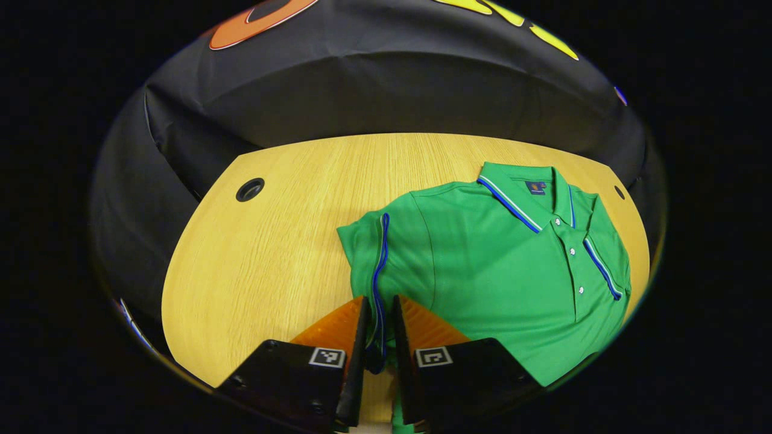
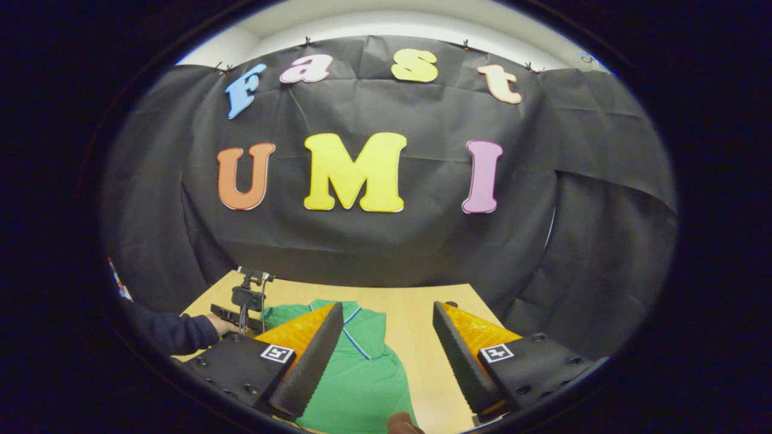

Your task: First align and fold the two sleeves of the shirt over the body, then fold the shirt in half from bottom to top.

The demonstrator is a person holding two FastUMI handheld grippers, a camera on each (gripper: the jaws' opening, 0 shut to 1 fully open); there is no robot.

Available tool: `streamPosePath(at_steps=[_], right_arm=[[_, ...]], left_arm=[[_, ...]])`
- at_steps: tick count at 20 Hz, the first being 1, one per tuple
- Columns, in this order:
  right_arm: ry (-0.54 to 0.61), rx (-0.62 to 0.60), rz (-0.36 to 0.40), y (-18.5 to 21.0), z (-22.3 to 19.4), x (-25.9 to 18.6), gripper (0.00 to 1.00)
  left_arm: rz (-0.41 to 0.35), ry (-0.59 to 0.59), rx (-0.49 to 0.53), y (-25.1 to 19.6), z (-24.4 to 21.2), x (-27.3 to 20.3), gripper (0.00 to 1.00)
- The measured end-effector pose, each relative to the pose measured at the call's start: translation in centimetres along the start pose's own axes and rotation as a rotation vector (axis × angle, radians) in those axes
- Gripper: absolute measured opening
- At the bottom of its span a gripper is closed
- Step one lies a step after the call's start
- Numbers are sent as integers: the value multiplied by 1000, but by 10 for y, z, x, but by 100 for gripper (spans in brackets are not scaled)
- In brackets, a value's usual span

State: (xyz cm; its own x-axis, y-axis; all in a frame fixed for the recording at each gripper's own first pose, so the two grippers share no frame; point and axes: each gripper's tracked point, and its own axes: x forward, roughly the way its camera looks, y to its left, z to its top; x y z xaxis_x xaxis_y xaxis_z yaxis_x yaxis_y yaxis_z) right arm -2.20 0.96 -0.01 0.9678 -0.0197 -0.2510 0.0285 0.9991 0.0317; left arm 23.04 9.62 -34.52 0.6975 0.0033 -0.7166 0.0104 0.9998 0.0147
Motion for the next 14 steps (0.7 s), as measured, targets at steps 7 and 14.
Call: streamPosePath(at_steps=[7,14], right_arm=[[-4,0,19,5,-2,-4,96],[-17,13,15,-6,-4,-13,96]], left_arm=[[-16,20,12,2,3,-4,4],[-19,-52,58,-17,32,-31,4]])
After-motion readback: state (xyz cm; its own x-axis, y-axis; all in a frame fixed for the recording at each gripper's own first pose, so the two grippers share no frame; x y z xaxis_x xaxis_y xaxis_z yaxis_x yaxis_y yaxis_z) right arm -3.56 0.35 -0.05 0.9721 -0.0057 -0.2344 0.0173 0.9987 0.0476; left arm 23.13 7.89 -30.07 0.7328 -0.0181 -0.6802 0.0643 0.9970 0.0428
